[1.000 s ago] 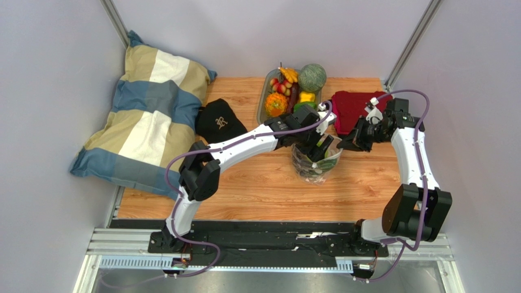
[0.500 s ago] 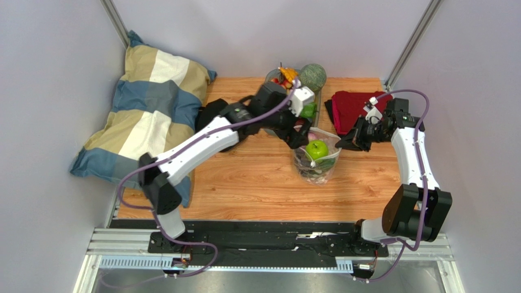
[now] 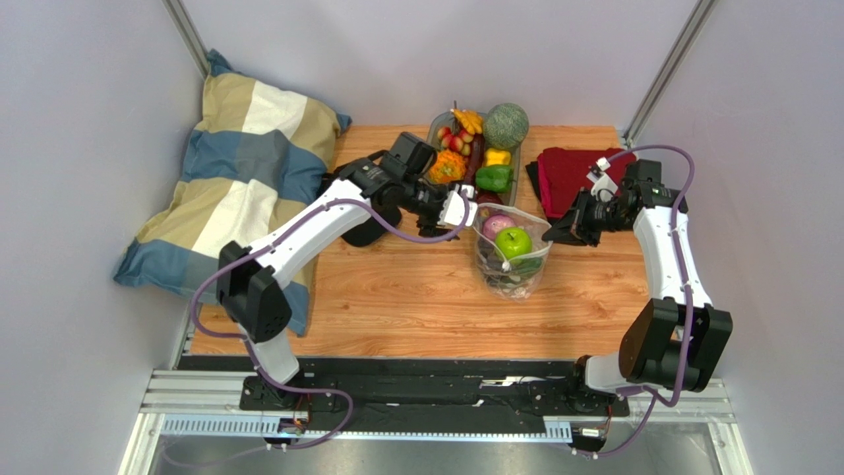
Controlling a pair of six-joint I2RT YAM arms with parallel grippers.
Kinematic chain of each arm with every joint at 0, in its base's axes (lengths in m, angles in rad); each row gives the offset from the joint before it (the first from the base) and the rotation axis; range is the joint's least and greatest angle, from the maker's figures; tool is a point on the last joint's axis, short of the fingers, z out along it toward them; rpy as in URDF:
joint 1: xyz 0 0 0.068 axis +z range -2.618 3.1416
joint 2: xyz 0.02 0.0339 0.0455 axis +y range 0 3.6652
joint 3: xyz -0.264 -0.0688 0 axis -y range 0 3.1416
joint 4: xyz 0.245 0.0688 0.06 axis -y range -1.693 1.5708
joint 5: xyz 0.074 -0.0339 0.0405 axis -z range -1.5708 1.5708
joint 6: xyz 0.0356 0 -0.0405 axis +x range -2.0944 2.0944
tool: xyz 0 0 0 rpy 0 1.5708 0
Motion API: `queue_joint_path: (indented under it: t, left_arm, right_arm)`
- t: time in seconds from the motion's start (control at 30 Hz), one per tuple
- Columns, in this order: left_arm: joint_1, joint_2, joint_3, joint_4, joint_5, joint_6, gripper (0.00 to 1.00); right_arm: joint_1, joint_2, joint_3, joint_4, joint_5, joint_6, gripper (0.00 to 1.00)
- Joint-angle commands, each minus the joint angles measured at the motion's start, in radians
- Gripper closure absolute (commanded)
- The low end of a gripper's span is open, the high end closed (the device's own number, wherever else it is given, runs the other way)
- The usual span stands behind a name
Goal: Place the food in the zip-top bag and seal the zipper
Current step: Adjust the zipper food storage bag at the center of the board.
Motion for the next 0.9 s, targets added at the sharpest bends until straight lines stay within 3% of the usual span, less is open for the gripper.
queue_joint_path:
  t: [0.0,0.17,0.3,0.53,0.63,0.67,0.73,0.87]
  left_arm:
    - [-0.024,0.074,0.052,-0.048,0.075,0.383,0.35]
    - [-0.061,0.184,0.067,-0.038,-0.005,0.512,0.39]
    - [-0.071,0.275,0.098,0.031,-0.071,0.458,0.38]
    - [-0.073,0.277,0.078,0.093,-0.074,0.448,0.4]
    - [-0.073,0.277,0.085,0.047,-0.081,0.464,0.59]
    - [-0.073,0.272,0.087,0.027,-0.078,0.474,0.77]
    - [-0.082,0.229,0.072,-0.017,-0.069,0.471,0.98]
    - [-0.139,0.111,0.029,-0.079,-0.074,0.406,1.0]
  right_arm:
    - [0.008,-0.011,0.023,0.001,-0.018,-0.015,1.0]
    - [0.011,-0.006,0.024,-0.001,-0.018,-0.018,1.0]
    - [0.011,-0.003,0.021,-0.007,-0.016,-0.025,1.0]
    - [0.012,-0.006,0.015,-0.008,-0.013,-0.03,1.0]
    - [0.012,-0.002,0.021,-0.01,-0.015,-0.032,1.0]
    - [0.012,-0.002,0.024,-0.012,-0.015,-0.032,1.0]
    - [0.015,0.003,0.047,-0.024,-0.018,-0.041,1.0]
    - [0.058,0.003,0.072,-0.022,-0.048,-0.044,1.0]
